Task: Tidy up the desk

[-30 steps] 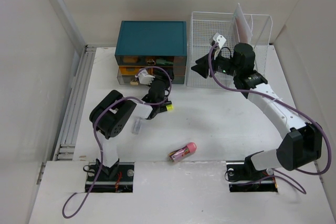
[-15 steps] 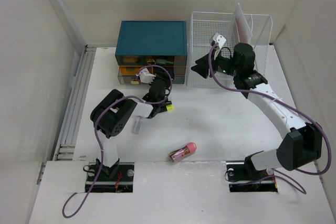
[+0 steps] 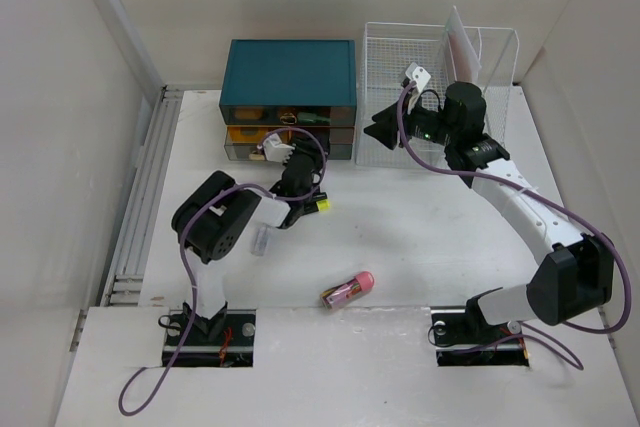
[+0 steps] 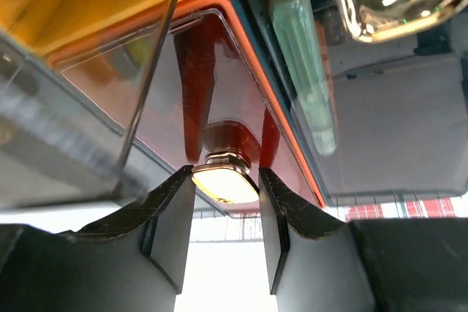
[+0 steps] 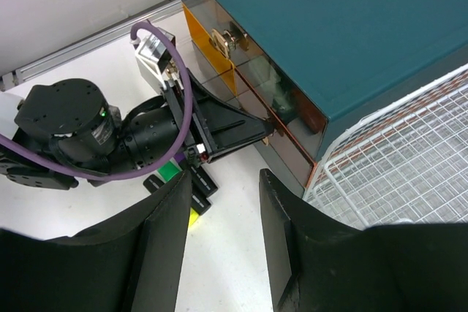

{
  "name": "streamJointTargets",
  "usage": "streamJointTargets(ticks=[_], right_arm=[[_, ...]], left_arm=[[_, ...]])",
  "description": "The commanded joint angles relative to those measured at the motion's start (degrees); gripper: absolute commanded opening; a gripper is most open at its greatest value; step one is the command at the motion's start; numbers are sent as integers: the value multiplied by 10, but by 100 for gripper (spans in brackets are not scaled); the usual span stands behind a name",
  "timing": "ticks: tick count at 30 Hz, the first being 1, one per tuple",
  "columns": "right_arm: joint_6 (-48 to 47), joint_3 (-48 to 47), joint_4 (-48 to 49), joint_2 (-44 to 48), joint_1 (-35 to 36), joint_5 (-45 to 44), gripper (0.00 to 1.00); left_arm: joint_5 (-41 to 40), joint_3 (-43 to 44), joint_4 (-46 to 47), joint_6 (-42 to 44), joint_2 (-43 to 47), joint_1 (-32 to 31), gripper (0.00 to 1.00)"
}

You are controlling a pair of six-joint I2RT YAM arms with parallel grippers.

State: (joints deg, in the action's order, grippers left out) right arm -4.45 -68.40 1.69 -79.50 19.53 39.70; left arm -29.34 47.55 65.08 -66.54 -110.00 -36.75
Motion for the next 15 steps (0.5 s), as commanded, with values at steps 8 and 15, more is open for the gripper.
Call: streamJointTargets(ticks=[8, 15], right_arm=[[10, -2, 19, 1, -3, 15, 48], [10, -2, 19, 1, -3, 15, 48]], left_arm=[[-25, -68, 51, -2, 70, -19, 20], [-25, -107, 62, -2, 94, -31, 20]])
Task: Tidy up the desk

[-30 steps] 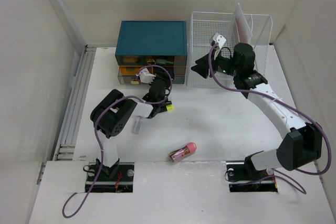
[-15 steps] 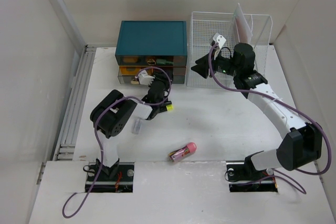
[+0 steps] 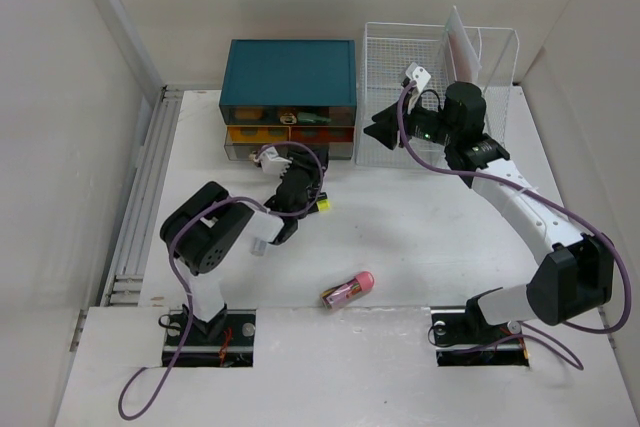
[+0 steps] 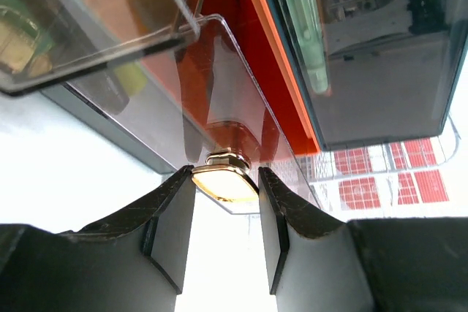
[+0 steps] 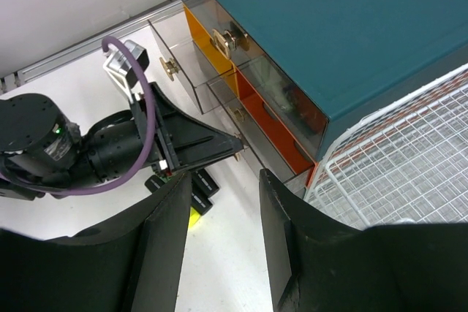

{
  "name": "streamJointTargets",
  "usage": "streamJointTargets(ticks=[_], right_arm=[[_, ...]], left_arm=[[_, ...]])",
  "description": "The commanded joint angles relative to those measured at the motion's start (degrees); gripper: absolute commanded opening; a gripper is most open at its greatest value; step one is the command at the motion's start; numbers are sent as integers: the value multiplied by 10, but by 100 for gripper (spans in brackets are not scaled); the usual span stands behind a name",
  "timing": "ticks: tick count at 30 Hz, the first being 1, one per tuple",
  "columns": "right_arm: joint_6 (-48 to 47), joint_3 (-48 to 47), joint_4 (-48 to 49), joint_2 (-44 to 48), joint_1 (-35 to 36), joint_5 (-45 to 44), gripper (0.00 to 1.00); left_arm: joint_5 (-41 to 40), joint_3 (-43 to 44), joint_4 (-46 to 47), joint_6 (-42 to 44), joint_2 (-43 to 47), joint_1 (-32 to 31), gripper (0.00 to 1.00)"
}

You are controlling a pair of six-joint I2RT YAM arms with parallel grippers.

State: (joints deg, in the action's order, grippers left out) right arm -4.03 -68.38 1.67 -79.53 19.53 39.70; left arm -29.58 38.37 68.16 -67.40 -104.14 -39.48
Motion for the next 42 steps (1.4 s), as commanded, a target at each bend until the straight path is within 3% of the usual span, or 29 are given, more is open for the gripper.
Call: streamJointTargets(ticks=[1, 17, 19, 20, 23, 25, 27, 34, 42], right_arm=[[6, -3, 19, 2, -3, 15, 48], [6, -3, 19, -9, -3, 15, 48], [6, -3, 19, -9, -3, 15, 48], [6, -3, 19, -9, -3, 15, 48], [6, -3, 19, -9, -3, 15, 48], [6, -3, 19, -9, -3, 15, 48], [6, -3, 19, -9, -3, 15, 48], [6, -3, 19, -14, -3, 15, 48], [-7, 3, 19, -19, -3, 15, 48]], left_arm=[[-22, -22, 31, 7, 40, -3, 20], [-40, -73, 39, -5, 62, -33, 20], [-40, -73, 39, -5, 67, -33, 25], [-40, -73, 39, -5, 68, -33, 38], [-45, -73, 39, 2, 68, -33, 42], [-45, -73, 44, 8, 73, -33, 59], [-45, -73, 44, 15, 79, -33, 65], [-28, -89, 66, 59, 97, -33, 76], [-22, -131, 53, 64, 162, -79, 79]])
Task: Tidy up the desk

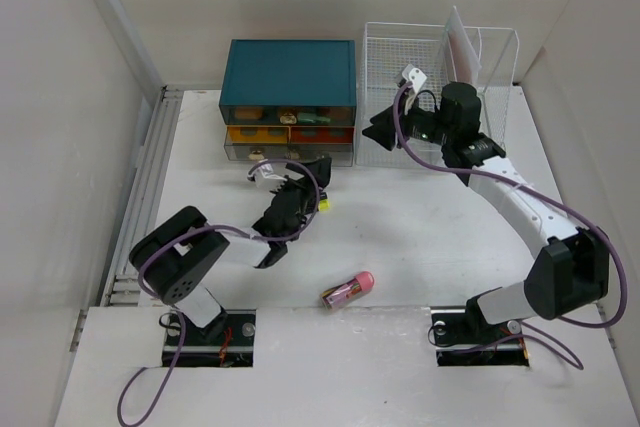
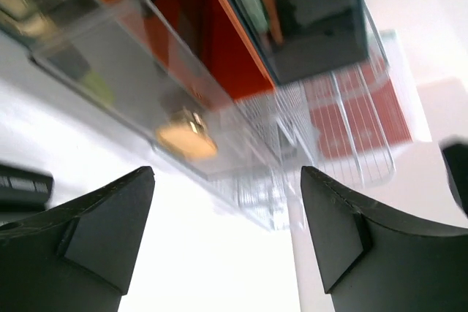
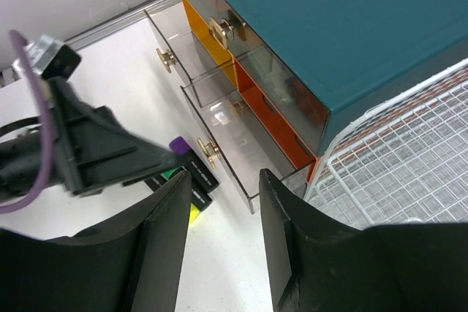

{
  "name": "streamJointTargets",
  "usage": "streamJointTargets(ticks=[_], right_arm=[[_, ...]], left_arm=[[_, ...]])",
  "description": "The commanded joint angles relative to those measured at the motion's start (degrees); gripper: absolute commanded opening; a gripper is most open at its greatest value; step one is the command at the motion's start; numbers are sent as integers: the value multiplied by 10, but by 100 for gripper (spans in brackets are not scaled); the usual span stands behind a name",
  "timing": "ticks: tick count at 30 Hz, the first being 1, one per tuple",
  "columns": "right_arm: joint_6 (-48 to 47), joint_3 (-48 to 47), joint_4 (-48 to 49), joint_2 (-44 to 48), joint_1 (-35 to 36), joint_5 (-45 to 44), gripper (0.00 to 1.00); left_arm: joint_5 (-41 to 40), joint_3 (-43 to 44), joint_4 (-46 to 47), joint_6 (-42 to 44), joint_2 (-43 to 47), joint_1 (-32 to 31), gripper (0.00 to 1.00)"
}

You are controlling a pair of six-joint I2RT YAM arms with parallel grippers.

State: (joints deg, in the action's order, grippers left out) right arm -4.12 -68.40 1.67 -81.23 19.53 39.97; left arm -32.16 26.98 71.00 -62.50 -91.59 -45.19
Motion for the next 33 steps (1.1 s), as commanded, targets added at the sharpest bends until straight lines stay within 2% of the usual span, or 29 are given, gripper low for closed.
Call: streamJointTargets(ticks=[1, 6, 8, 11, 12, 14, 16, 18, 20, 22, 25, 29, 33], right_arm=[[-17, 3, 19, -2, -3, 13, 48], [-91, 16, 14, 3, -3, 27, 48], [-127, 16, 8, 3, -3, 33, 51], [-163, 21, -8, 8, -8, 46, 54], [-171, 21, -8, 15, -8, 46, 54], [-192, 27, -8, 20, -8, 46, 54], [-208, 34, -8, 27, -8, 54, 55], [-252, 41, -24, 27, -13, 74, 55], [-297, 41, -52, 27, -13, 129, 55], [-358, 41, -97, 21, -13, 173, 54], [-438, 27, -169, 7, -7, 189, 51], [-513, 9, -234, -5, 38, 133, 51], [-520, -3, -234, -27, 135, 4, 51]], left_arm=[[3, -24, 25, 15, 47, -30, 79], [-12, -51, -47, 0, 130, -81, 75], [-18, -57, -84, 17, 195, -94, 73], [-23, -39, -204, 64, 305, -107, 69], [-37, -17, -283, 103, 334, -107, 66], [-51, 6, -348, 152, 413, -107, 63], [-86, 42, -441, 192, 460, -107, 53], [-122, 66, -483, 274, 516, -101, 44], [-148, 104, -551, 315, 541, -90, 33], [-177, 127, -587, 379, 566, -77, 28], [-204, 142, -598, 490, 589, -72, 28], [-264, 128, -608, 568, 605, -72, 42], [-258, 98, -592, 609, 629, -72, 53]])
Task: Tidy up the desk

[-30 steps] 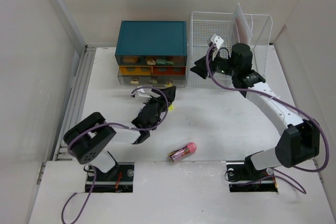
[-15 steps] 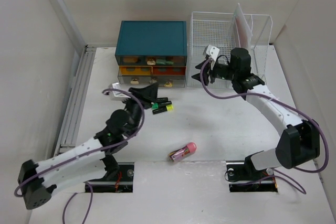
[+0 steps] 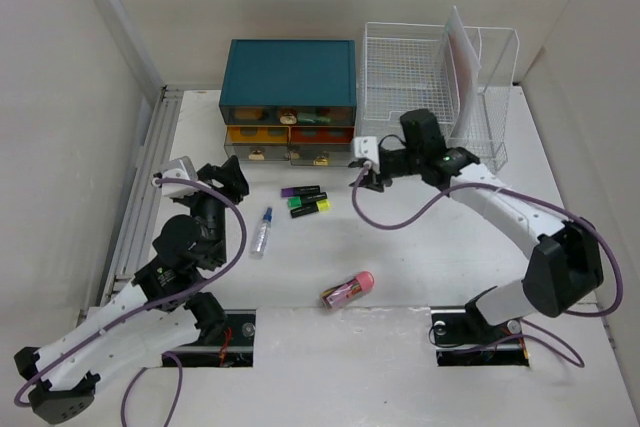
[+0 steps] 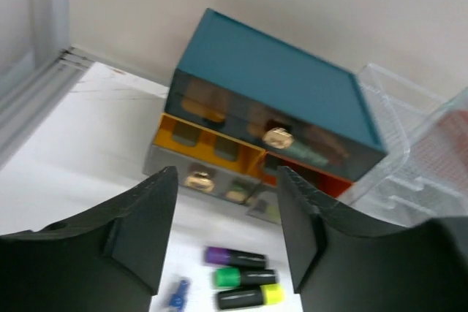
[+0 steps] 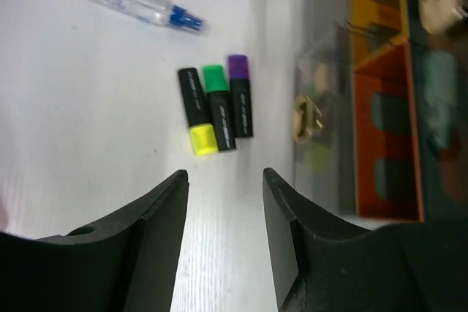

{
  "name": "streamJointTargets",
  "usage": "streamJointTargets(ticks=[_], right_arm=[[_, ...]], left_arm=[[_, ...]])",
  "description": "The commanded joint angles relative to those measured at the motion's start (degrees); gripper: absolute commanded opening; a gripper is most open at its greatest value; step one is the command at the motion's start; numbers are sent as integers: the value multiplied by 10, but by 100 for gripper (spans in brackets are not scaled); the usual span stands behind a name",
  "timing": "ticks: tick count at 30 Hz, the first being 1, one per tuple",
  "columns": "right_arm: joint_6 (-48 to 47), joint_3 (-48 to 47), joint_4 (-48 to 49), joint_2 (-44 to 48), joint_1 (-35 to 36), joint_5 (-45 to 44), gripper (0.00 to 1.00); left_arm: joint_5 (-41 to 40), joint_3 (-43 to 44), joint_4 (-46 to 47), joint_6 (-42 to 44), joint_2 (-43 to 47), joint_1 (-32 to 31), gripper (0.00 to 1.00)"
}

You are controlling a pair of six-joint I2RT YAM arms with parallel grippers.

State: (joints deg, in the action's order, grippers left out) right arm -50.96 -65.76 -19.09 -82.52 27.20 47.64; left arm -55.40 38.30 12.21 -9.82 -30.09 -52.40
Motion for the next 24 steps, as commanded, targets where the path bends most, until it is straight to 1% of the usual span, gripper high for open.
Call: streamJointTargets(ticks=[1, 3, 4, 6, 9, 10, 14, 17, 24], right_arm=[[-51, -30, -19, -14, 78, -97, 51], [-51, -30, 1, -32, 114, -147, 51], [-43, -30, 9, -40, 143, -188, 51], [-21, -38, 20, -70, 162, -220, 51], [-16, -59, 20, -118, 188, -273, 51], [-16, -67, 20, -128, 195, -301, 51], [-5, -95, 44, -176, 222, -359, 51], [2, -122, 35, -214, 227, -379, 51], [2, -154, 13, -262, 227, -379, 51]], left_arm=[[-26, -22, -4, 89, 24, 0, 55], [-26, -33, 2, 89, 42, 0, 56], [-26, -39, 2, 89, 50, 0, 57], [-26, -39, -5, 89, 78, 0, 57], [-26, -53, 4, 89, 118, 0, 58], [-19, -53, 4, 89, 127, 0, 60], [-13, -65, 16, 95, 154, 0, 60], [-7, -65, 16, 95, 154, 0, 60], [17, -65, 10, 89, 143, 0, 61]])
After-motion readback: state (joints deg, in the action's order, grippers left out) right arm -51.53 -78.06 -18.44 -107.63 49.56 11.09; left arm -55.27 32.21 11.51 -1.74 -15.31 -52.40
